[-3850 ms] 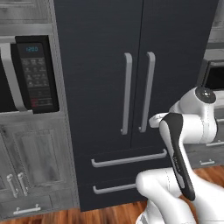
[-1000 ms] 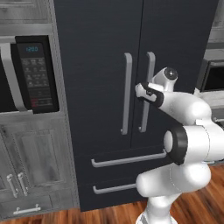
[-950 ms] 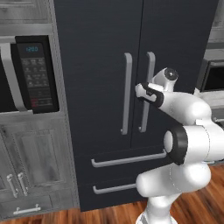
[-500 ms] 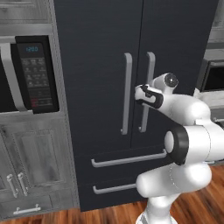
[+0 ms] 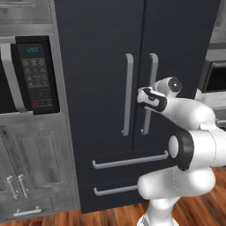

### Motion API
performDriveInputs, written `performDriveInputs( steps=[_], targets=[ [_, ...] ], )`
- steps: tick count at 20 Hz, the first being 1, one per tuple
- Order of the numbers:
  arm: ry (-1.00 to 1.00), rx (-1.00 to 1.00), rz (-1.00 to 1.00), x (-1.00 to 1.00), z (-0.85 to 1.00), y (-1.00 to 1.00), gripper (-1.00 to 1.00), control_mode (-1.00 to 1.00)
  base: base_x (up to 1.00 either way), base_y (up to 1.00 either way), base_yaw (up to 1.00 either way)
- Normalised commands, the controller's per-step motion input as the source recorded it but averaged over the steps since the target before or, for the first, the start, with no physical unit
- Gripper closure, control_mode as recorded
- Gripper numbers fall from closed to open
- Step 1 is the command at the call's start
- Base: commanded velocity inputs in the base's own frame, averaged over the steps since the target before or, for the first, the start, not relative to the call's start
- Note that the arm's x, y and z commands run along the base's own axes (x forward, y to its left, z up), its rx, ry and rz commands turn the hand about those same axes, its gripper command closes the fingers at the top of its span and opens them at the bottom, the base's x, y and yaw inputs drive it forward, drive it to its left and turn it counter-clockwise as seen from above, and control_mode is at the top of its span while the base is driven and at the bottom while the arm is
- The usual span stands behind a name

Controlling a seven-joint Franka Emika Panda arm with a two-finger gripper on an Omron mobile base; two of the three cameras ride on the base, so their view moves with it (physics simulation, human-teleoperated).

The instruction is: Retrieve the kiwi and apple from the fridge and place them into the bowl on the dining table.

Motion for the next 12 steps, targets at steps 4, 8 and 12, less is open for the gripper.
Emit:
performDriveInputs(
  steps=[4, 8, 12],
  targets=[
    [0.12, 0.00, 0.00, -0.96, 0.00, -0.53, 1.00, -1.00, 0.00, 0.00, 0.00],
    [0.07, 0.00, 0.00, -1.00, 0.00, -0.71, 1.00, -1.00, 0.00, 0.00, 0.00],
    [0.05, 0.00, -0.05, -1.00, 0.00, -0.97, 1.00, -1.00, 0.00, 0.00, 0.00]
  ],
)
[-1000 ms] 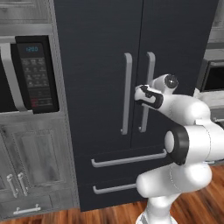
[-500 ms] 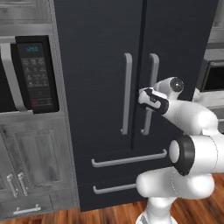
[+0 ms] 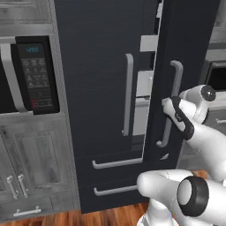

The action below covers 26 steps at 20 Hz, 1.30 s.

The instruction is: Retrieve the kiwi and apple from the fridge and place them into the bowl on the dining table.

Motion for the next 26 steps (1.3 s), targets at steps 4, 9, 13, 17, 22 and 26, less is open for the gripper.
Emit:
performDriveInputs(
  steps=[4, 9, 13, 17, 22, 26],
  targets=[
    [0.03, 0.00, -0.06, -1.00, 0.00, -1.00, 1.00, -1.00, 0.00, 0.00, 0.00],
    [0.01, 0.00, -0.07, -0.98, 0.00, -0.94, -1.00, -1.00, 0.00, 0.00, 0.00],
    [0.00, 0.00, -0.11, -0.53, 0.01, -0.57, -1.00, -1.00, 0.00, 0.00, 0.00],
    [-0.03, -0.04, -0.16, -0.55, 0.18, -0.19, -1.00, -1.00, 0.00, 0.00, 0.00],
    [-0.10, -0.17, -0.15, -0.77, 0.56, 0.20, -1.00, -1.00, 0.00, 0.00, 0.00],
    [-0.05, -0.22, -0.11, -0.65, 0.75, 0.48, -1.00, -1.00, 0.00, 0.00, 0.00]
  ],
)
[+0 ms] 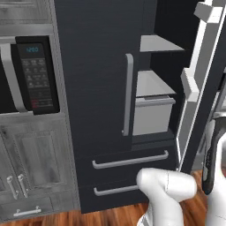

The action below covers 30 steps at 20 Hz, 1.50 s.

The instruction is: Retrieve the kiwi and apple from the fridge and place them into the bowl on the dining table.

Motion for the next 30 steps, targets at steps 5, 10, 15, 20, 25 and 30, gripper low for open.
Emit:
performDriveInputs(
  steps=[5, 10, 15, 20, 25, 30],
  targets=[
    [-0.01, -0.28, -0.08, -0.37, 0.66, 0.84, -1.00, -1.00, 0.00, 0.00, 0.00],
    [0.04, -0.31, -0.01, 0.00, 0.53, 0.89, -1.00, -1.00, 0.00, 0.00, 0.00],
    [0.12, -0.30, 0.00, 0.00, 0.43, 0.66, -1.00, -1.00, 0.00, 0.00, 0.00],
    [0.21, -0.20, -0.03, 0.07, 0.19, 0.36, -1.00, -1.00, 0.00, 0.00, 0.00],
    [0.28, -0.09, -0.02, 0.35, 0.00, 0.02, -1.00, -1.00, 0.00, 0.00, 0.00],
    [0.20, -0.08, -0.05, 0.52, 0.00, 0.00, -1.00, -1.00, 0.00, 0.00, 0.00]
  ],
)
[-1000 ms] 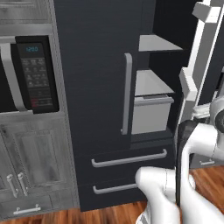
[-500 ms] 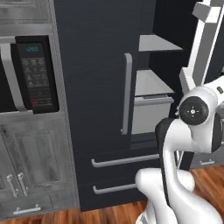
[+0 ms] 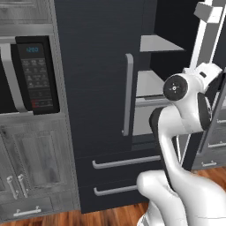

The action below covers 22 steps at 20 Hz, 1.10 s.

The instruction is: Retrieve the kiwi and apple from the fridge and place them into the bowl on the dining table.

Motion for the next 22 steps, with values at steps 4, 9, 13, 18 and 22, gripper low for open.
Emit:
performDriveInputs(
  steps=[4, 9, 13, 18, 22],
  targets=[
    [0.10, -0.06, -0.10, 0.50, 0.00, -0.07, -1.00, -1.00, 0.00, 0.00, 0.00],
    [0.06, -0.06, -0.09, 0.50, -0.05, -0.19, -1.00, -1.00, 0.00, 0.00, 0.00],
    [0.03, -0.05, -0.10, 0.55, -0.15, -0.39, -1.00, -1.00, 0.00, 0.00, 0.00],
    [0.01, -0.03, -0.11, 0.55, -0.12, -0.39, -1.00, -1.00, 0.00, 0.00, 0.00],
    [0.04, -0.02, -0.07, 0.64, -0.05, -0.23, -1.00, -1.00, 0.00, 0.00, 0.00]
  ],
)
